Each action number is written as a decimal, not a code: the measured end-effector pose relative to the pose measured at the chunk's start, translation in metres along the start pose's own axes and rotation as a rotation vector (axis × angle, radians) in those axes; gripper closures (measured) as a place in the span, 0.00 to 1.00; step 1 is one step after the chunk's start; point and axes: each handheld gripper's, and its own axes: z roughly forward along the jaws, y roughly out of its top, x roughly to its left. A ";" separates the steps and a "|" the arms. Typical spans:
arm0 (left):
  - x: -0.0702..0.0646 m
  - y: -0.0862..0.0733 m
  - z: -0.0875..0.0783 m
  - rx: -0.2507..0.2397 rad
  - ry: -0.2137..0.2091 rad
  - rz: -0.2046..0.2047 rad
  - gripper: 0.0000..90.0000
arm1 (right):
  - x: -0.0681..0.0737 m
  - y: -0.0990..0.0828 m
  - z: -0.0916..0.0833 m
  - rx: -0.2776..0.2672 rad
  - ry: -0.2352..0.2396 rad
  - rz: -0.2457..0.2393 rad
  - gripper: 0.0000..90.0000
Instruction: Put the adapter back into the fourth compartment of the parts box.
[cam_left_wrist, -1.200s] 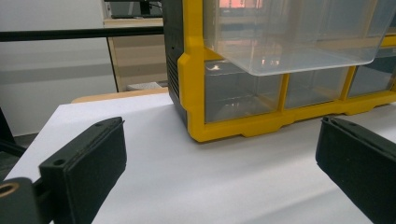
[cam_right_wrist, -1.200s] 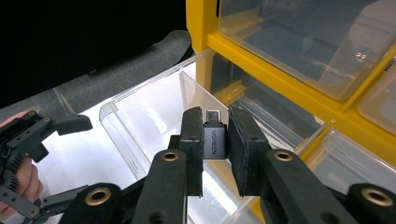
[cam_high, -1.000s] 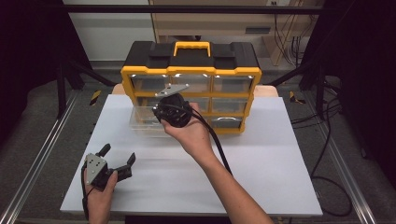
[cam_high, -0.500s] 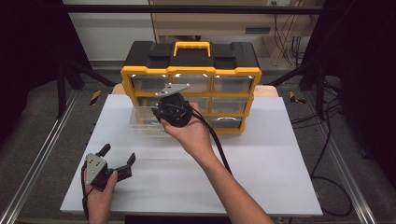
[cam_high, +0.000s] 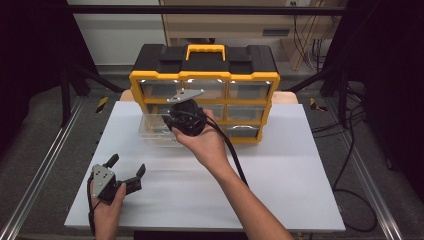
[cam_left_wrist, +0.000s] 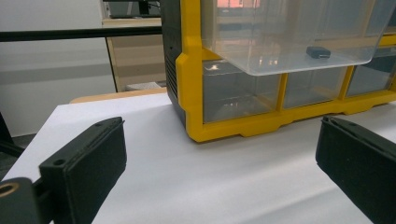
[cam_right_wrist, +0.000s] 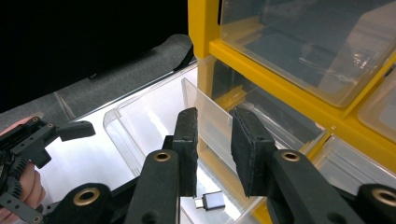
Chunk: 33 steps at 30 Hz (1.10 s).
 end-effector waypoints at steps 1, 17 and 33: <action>0.000 0.000 0.000 0.000 0.000 0.000 0.02 | 0.000 0.000 0.000 -0.001 0.001 -0.003 0.79; 0.000 0.000 0.000 0.000 -0.001 0.000 0.02 | -0.003 0.001 -0.006 -0.056 -0.014 0.013 0.54; 0.000 0.000 0.000 0.001 0.000 0.001 0.02 | -0.008 0.003 -0.015 -0.152 -0.113 0.056 0.11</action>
